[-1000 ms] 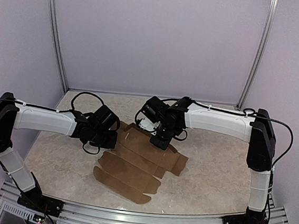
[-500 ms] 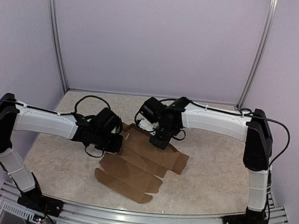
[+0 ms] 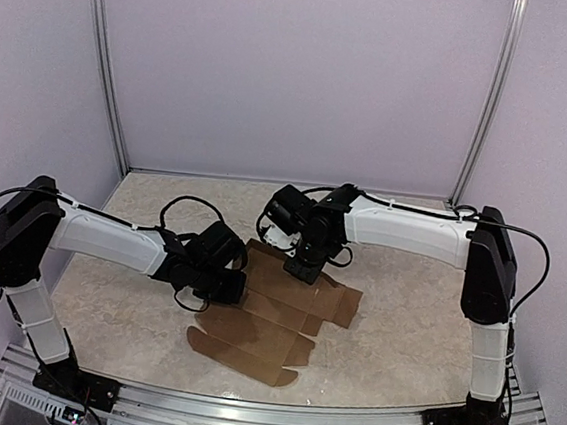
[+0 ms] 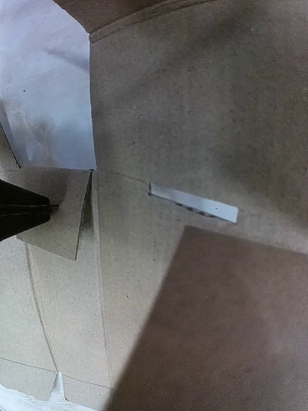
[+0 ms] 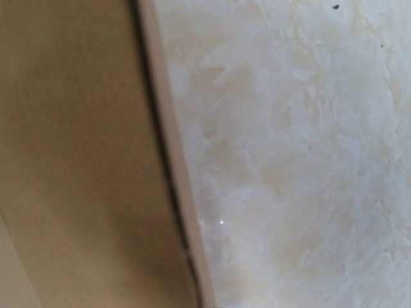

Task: Fold the paper box

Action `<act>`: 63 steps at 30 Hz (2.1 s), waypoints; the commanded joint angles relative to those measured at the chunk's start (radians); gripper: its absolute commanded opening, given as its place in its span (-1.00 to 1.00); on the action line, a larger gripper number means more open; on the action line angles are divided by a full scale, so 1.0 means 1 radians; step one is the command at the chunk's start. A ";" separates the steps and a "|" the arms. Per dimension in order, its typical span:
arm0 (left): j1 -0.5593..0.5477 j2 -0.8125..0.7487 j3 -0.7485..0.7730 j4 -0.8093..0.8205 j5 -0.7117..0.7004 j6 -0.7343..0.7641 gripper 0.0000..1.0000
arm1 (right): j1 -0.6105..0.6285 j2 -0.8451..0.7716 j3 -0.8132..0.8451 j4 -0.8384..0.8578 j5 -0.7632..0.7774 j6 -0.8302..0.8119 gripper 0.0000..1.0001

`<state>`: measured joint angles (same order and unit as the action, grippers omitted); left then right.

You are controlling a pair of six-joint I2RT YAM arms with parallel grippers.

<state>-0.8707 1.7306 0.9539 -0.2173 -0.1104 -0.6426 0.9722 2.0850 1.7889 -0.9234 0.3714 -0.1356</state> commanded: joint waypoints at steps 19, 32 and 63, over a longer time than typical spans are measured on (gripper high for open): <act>-0.005 -0.169 0.081 -0.156 -0.077 0.108 -1.00 | 0.039 -0.052 -0.138 0.153 0.206 -0.109 -1.00; 0.085 -0.462 -0.001 -0.199 -0.107 0.168 -1.00 | 0.116 -0.122 -0.297 0.477 0.427 -0.344 -1.00; 0.263 -0.521 -0.338 0.141 0.104 0.107 -1.00 | 0.244 -0.106 -0.644 1.177 0.665 -0.746 -1.00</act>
<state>-0.6018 1.1782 0.6502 -0.1486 -0.0330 -0.5426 1.2091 1.9438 1.1625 0.2379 1.0142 -0.8936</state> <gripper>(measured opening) 0.005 0.005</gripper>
